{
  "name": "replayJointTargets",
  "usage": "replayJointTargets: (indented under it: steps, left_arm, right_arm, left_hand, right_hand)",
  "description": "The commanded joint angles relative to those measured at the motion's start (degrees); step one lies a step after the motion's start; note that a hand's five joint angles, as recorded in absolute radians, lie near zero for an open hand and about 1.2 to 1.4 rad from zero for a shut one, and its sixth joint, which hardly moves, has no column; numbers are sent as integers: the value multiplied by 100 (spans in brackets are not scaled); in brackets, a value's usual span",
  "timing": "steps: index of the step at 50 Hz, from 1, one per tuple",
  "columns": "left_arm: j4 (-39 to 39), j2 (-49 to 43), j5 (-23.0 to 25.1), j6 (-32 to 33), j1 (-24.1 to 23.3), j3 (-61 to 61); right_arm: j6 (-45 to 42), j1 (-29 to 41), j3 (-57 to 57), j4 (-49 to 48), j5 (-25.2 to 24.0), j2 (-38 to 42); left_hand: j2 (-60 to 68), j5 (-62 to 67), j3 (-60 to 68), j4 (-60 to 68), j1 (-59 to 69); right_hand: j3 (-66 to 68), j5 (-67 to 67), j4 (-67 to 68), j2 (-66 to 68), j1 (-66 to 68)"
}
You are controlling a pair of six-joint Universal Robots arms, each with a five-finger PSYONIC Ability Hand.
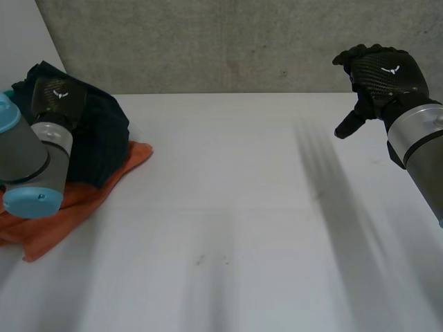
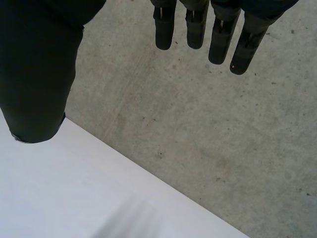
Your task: Fold the laundry.
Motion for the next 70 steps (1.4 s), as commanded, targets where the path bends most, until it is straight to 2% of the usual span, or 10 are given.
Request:
replayJointTargets:
  steps: [1,12,20,24,30,38,47,59,64,70]
  left_arm:
    - [109,486,6,-391,-538,115]
    - [-5,1129,331,-2237,-2084,97]
    - [-260,-22,402,-2739,-3068,115]
    - [-375,-330,419,-2748,-3298,106]
    - [-419,231,393,-2730,-3246,-69]
    - [-532,1233,376,-2353,-2271,-1087]
    - [-1087,1287,384,-1729,-1953,-2117]
    - [-1306,575,920,-780,-1813,-2030]
    - [-1578,382,1052,-568,-1900,-1942]
    - [-1816,302,982,-586,-2023,-1793]
  right_arm:
    - [0,0,-1,-9,-1,-3]
    - [9,-71,-54,-9,-1,-65]
    - [0,-71,-80,0,-10,-56]
    - [-44,-71,-106,9,-10,-39]
    - [-754,-9,-107,114,8,5]
    - [-2186,70,-45,789,-1,128]
    - [-2663,799,288,1643,-229,541]
    - [-1943,1089,1080,-34,-273,1315]
    - [-1451,1090,1115,-457,-238,1604]
    - [-1371,1116,896,-519,-168,1974]
  left_hand:
    - [1308,1617,1367,1289,1501]
    - [1308,1617,1367,1289,1501]
    - [1308,1617,1367,1289,1501]
    - [-4970,-4661,-4911,-4989,-4777]
    - [-5569,-5260,-5511,-5588,-5376]
    - [-5469,-5159,-5410,-5487,-5275]
    - [-5452,-5142,-5393,-5470,-5258]
    - [-4814,-4505,-4755,-4833,-4621]
    - [-3150,-2841,-3091,-3169,-2957]
    - [1308,1617,1367,1289,1501]
  right_hand:
    - [-225,-357,-342,-294,-217]
    - [-225,-357,-342,-294,-217]
    - [-225,-357,-342,-294,-217]
    - [-225,-357,-342,-294,-217]
    - [-225,-357,-342,-294,-217]
    - [-225,-357,-342,-294,-217]
    - [-225,-357,-342,-294,-217]
    - [-225,-357,-342,-294,-217]
    - [-225,-357,-342,-294,-217]
    - [370,239,253,302,378]
